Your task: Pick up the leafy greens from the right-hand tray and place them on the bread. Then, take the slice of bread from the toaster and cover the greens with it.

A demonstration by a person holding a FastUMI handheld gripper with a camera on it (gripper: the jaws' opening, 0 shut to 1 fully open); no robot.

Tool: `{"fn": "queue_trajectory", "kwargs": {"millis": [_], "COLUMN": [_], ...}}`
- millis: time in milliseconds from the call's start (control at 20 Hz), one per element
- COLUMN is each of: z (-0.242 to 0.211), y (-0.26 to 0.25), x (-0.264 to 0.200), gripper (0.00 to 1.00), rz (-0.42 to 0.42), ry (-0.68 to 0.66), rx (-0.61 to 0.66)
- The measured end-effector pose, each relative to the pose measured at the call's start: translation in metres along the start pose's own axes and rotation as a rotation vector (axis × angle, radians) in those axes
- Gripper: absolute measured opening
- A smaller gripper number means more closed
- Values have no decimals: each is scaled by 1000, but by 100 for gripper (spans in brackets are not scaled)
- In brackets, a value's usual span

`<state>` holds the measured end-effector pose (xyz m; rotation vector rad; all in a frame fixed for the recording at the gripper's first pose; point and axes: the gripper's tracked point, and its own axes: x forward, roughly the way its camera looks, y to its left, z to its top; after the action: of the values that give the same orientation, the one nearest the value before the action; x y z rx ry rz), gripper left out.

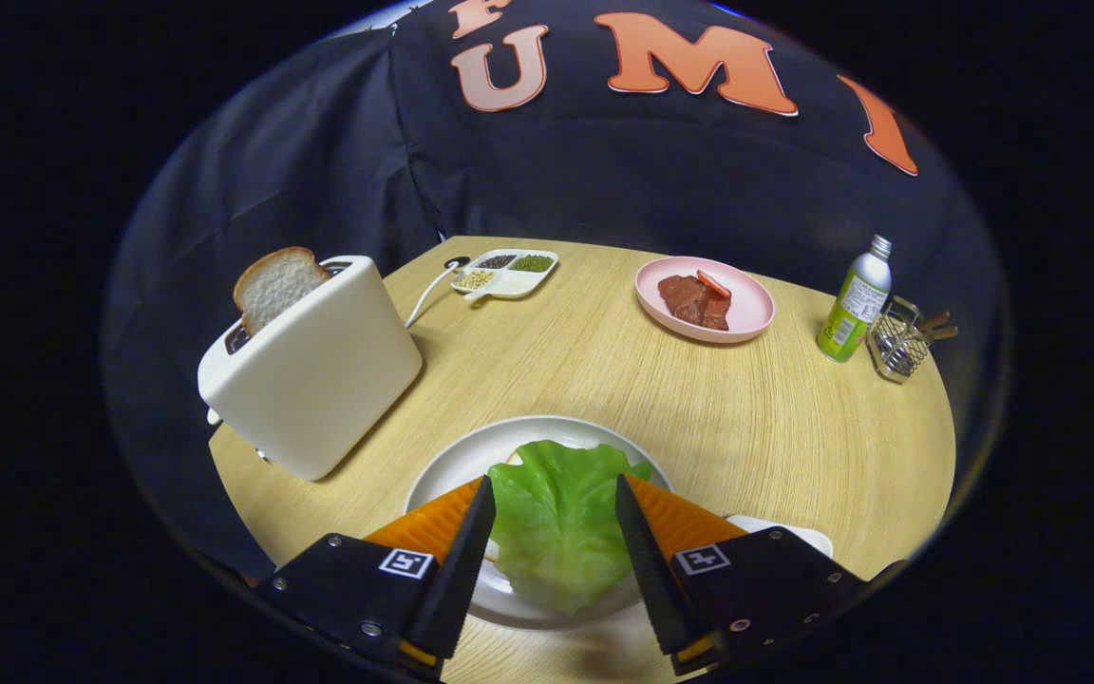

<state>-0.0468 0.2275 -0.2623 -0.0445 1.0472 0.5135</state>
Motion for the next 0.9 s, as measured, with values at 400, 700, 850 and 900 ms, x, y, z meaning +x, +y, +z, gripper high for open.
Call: {"fn": "queue_trajectory", "kwargs": {"millis": [400,700,850,900], "z": [72,125,146,152], "y": [79,147,181,190], "x": [-22,-25,-22,-20], "gripper": [93,94,95,96], "rz": [106,197,245,252], "ry": [-42,-41,-6,3], "rx": [-8,-2,14,17]}}
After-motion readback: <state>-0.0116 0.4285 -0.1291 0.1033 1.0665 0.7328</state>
